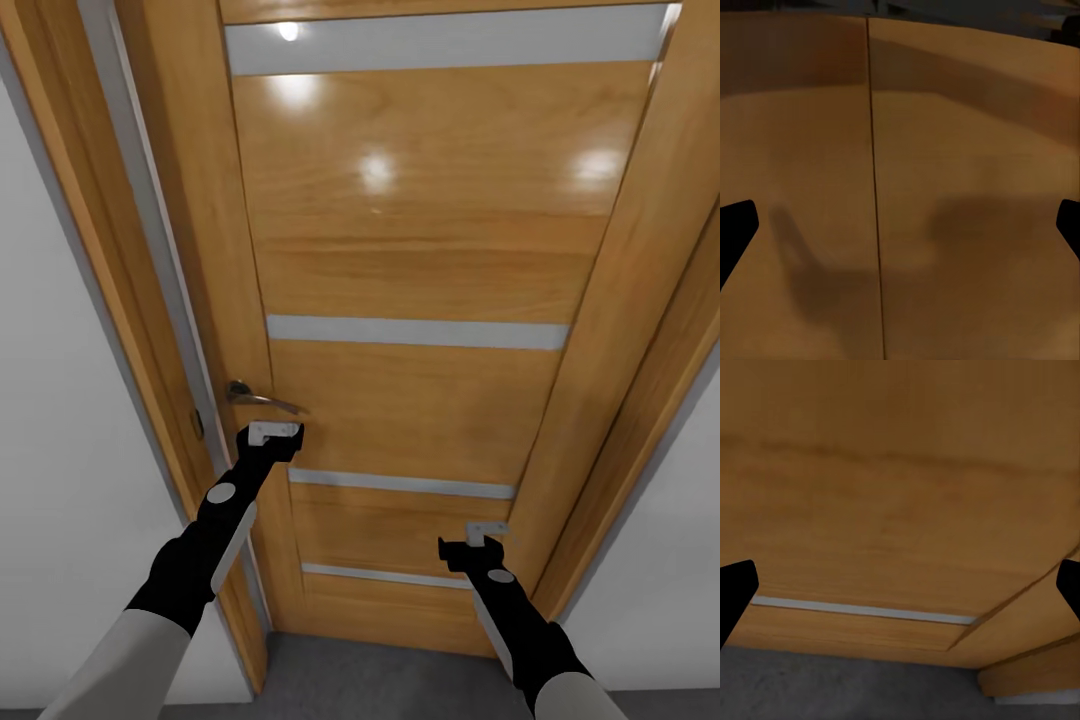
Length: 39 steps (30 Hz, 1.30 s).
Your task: Move the two storage containers from the living room to the garage. In the garage, place one container on the floor and stack the other container on top of it (either order is fine).
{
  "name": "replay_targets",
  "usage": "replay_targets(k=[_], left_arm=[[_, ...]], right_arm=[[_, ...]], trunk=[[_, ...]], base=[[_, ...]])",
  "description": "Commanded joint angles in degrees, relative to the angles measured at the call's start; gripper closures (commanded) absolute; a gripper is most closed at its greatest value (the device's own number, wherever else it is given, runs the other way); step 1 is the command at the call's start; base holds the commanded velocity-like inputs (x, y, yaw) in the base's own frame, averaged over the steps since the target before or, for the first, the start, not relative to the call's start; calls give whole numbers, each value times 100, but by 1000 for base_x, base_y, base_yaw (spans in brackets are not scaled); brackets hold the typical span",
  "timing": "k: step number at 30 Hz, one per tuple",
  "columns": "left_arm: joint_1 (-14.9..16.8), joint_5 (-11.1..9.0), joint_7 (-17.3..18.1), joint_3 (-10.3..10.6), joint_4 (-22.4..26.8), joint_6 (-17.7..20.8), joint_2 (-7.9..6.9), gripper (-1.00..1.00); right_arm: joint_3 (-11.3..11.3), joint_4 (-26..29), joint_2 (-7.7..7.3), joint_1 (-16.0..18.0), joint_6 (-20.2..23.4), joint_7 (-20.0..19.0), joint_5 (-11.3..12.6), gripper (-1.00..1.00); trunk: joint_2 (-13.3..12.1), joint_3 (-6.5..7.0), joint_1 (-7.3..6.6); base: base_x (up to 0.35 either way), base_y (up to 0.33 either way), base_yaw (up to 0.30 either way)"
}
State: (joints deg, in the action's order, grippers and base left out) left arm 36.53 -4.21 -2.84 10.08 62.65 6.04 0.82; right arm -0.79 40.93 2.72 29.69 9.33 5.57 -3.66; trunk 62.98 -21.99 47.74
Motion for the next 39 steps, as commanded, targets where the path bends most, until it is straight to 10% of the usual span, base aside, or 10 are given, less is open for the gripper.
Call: replay_targets(k=[1,39], left_arm=[[3,-44,-30,12,9,30,-3,-100],[3,-43,-17,13,-1,-22,-3,-100]], right_arm=[[-9,14,0,2,43,25,-40,-100],[6,-276,0,1,7,7,-31,-100]], trunk=[[4,-7,1],[4,-7,1]], base=[[18,0,0],[22,0,0]])
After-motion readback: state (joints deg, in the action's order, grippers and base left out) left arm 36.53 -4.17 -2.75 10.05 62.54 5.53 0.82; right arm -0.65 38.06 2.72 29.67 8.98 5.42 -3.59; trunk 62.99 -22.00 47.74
